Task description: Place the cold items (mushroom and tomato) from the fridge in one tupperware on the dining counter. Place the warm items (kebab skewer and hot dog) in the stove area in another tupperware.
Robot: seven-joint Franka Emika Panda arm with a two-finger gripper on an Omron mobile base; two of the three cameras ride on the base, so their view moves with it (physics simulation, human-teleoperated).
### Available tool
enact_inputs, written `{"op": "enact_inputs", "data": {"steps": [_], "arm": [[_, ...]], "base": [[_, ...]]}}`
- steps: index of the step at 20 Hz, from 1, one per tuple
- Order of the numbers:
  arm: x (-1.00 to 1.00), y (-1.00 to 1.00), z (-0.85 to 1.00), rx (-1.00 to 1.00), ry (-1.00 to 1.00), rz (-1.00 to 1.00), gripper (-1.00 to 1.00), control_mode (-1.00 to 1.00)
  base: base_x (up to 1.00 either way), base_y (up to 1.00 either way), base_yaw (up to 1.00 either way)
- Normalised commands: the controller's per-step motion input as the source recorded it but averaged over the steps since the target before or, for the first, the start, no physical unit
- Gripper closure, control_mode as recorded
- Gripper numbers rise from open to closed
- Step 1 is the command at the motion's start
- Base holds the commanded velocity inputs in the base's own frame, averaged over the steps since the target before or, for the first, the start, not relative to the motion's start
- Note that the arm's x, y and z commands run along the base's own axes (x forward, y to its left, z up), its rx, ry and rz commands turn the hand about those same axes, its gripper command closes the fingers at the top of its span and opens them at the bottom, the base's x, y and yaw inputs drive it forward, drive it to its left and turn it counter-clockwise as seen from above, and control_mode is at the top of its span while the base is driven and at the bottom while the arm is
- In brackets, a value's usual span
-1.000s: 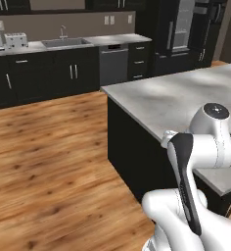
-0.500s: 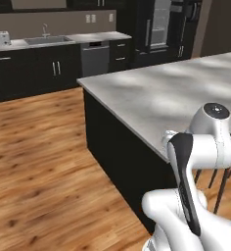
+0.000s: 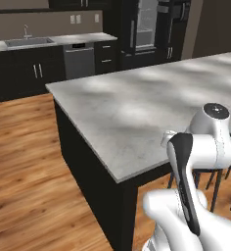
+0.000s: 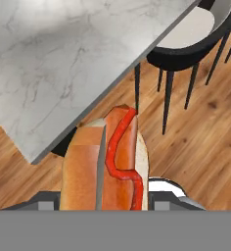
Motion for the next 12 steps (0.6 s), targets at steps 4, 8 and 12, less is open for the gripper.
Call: {"op": "enact_inputs", "data": {"steps": [4,8,12], "arm": [[0.0,0.0,0.0,0.0,0.0,0.0,1.0,1.0],[0.0,0.0,0.0,0.0,0.0,0.0,1.0,1.0],[0.0,0.0,0.0,0.0,0.0,0.0,1.0,1.0]], "base": [[0.18,-1.0,0.16],[0.0,-1.0,0.27],[0.0,-1.0,0.29]]}}
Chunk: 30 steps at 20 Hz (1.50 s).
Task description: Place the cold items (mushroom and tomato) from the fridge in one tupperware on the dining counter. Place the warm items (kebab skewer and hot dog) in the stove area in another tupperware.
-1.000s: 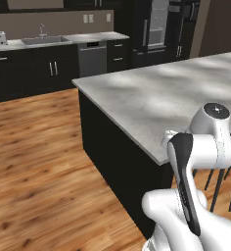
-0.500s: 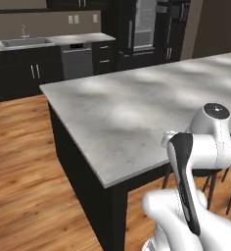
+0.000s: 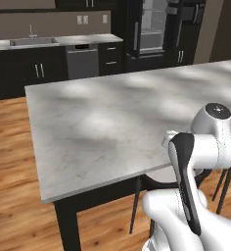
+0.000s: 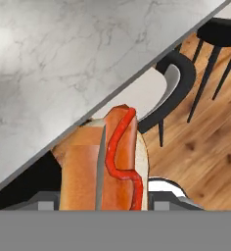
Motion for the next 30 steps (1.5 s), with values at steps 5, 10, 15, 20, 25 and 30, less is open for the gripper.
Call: {"op": "enact_inputs", "data": {"steps": [5,10,15,20,25,30], "arm": [[0.0,0.0,0.0,0.0,0.0,0.0,1.0,1.0],[0.0,0.0,0.0,0.0,0.0,0.0,1.0,1.0],[0.0,0.0,0.0,0.0,0.0,0.0,1.0,1.0],[0.0,0.0,0.0,0.0,0.0,0.0,1.0,1.0],[0.0,0.0,0.0,0.0,0.0,0.0,1.0,1.0],[0.0,0.0,0.0,0.0,0.0,0.0,1.0,1.0]], "base": [[0.0,-1.0,0.26],[0.0,-1.0,0.22],[-0.03,-1.0,0.2],[-0.13,-1.0,0.19],[-0.16,-1.0,0.2],[-0.28,-1.0,0.18]]}}
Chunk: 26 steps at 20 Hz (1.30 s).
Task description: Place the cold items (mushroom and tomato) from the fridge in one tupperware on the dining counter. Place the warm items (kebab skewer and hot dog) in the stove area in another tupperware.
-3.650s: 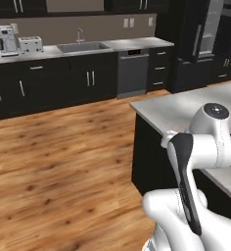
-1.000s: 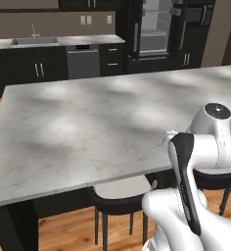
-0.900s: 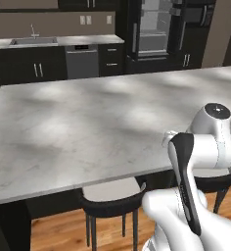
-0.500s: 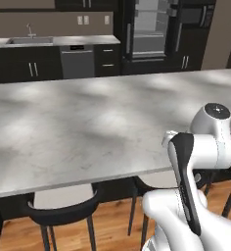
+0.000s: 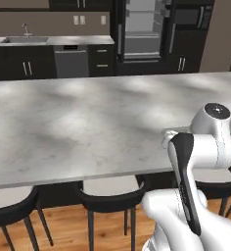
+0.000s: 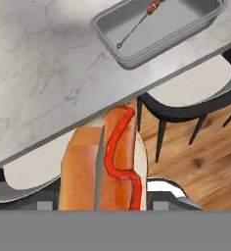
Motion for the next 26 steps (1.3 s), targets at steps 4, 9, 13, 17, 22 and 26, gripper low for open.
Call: {"op": "enact_inputs", "data": {"steps": [4,9,13,17,22,26], "arm": [[0.0,0.0,0.0,0.0,0.0,0.0,1.0,1.0],[0.0,0.0,0.0,0.0,0.0,0.0,1.0,1.0],[0.0,0.0,0.0,0.0,0.0,0.0,1.0,1.0],[0.0,0.0,0.0,0.0,0.0,0.0,1.0,1.0],[0.38,0.0,0.0,0.18,-0.11,0.0,1.0,-1.0],[0.96,0.01,0.0,0.14,-0.01,-0.18,1.0,-1.0]], "base": [[-0.26,-0.87,0.1],[-0.02,-0.72,0.09],[0.0,-0.32,0.03],[0.01,-0.26,0.03],[0.01,-0.03,0.0],[0.0,0.0,0.0]]}}
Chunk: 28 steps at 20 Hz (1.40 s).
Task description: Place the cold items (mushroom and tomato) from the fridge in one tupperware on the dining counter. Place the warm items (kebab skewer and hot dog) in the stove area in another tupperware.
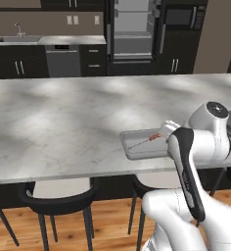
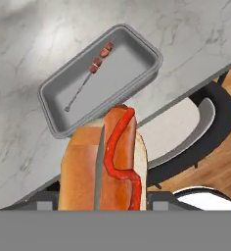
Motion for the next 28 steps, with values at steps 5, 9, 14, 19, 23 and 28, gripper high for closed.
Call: {"op": "enact_inputs", "data": {"steps": [5,9,14,19,23,28], "arm": [[1.0,0.0,0.0,0.0,0.25,-0.32,1.0,-1.0],[0.98,-0.27,-0.09,0.0,0.32,-0.2,1.0,-1.0],[0.88,-0.45,-0.54,0.01,0.23,-0.02,1.0,-1.0],[0.69,-0.25,-0.67,0.01,0.09,0.0,1.0,-1.0],[0.59,0.0,-0.68,0.05,0.01,-0.04,1.0,-1.0],[0.45,0.0,-0.66,0.08,0.0,-0.08,1.0,-1.0]], "base": [[0.0,0.0,0.0],[0.0,0.0,0.0],[0.0,0.0,0.0],[0.0,0.0,0.0],[0.0,0.0,0.0],[0.0,0.0,0.0]]}}
